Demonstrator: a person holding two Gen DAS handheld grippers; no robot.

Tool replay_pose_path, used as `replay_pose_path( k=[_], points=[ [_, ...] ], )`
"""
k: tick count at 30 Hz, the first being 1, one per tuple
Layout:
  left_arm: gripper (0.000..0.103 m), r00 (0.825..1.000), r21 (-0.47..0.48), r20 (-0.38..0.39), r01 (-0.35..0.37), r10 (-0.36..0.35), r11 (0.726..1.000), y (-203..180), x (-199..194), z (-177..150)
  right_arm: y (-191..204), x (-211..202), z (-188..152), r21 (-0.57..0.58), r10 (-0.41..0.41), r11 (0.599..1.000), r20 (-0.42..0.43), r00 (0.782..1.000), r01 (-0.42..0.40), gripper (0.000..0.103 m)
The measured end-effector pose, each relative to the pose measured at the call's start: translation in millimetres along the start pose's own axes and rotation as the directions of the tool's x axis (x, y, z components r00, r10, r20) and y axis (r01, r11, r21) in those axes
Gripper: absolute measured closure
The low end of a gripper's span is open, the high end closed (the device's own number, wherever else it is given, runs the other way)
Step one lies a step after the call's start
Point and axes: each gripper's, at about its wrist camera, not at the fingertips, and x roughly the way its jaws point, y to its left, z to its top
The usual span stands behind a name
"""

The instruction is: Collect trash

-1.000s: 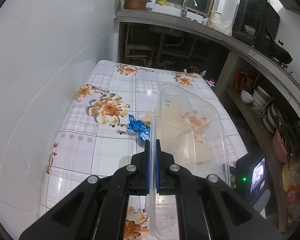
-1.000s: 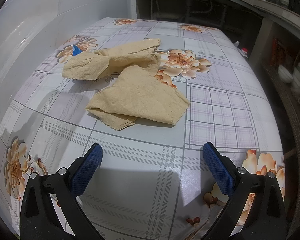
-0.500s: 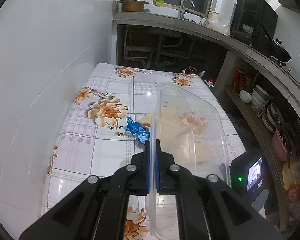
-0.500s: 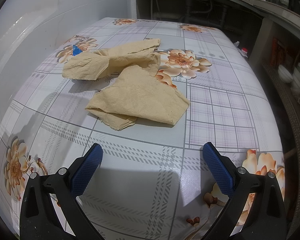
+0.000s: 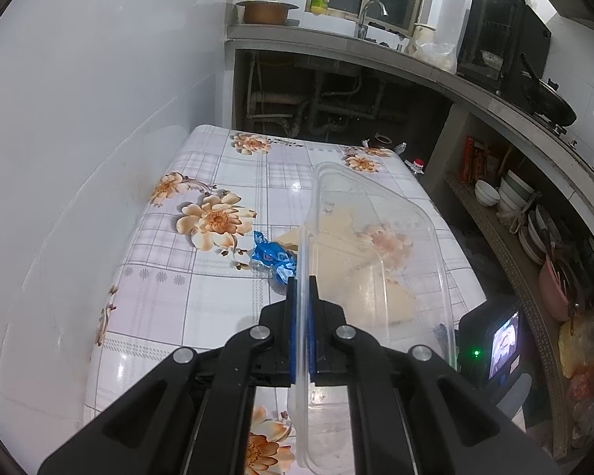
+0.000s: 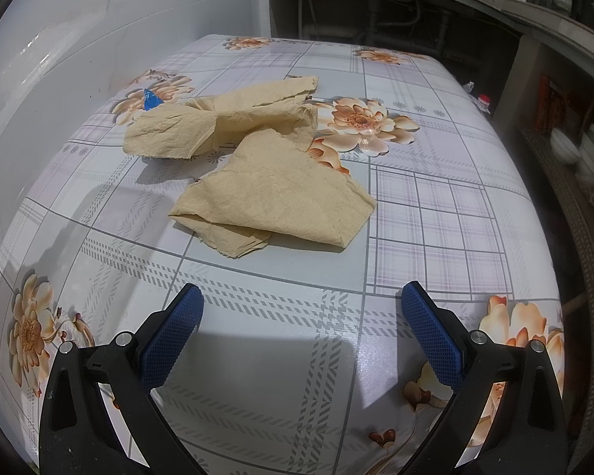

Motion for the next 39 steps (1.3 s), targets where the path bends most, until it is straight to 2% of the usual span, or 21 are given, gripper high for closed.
replay_pose_path(
  k=[39],
  points=[
    [0.099, 1.0, -0.018, 0.02, -0.001, 0.001, 1.0, 6.3, -7.6, -2.7, -0.8, 0.8, 0.1, 0.0, 0.001, 1.0, 0.0, 1.0, -0.001, 0.007]
  ],
)
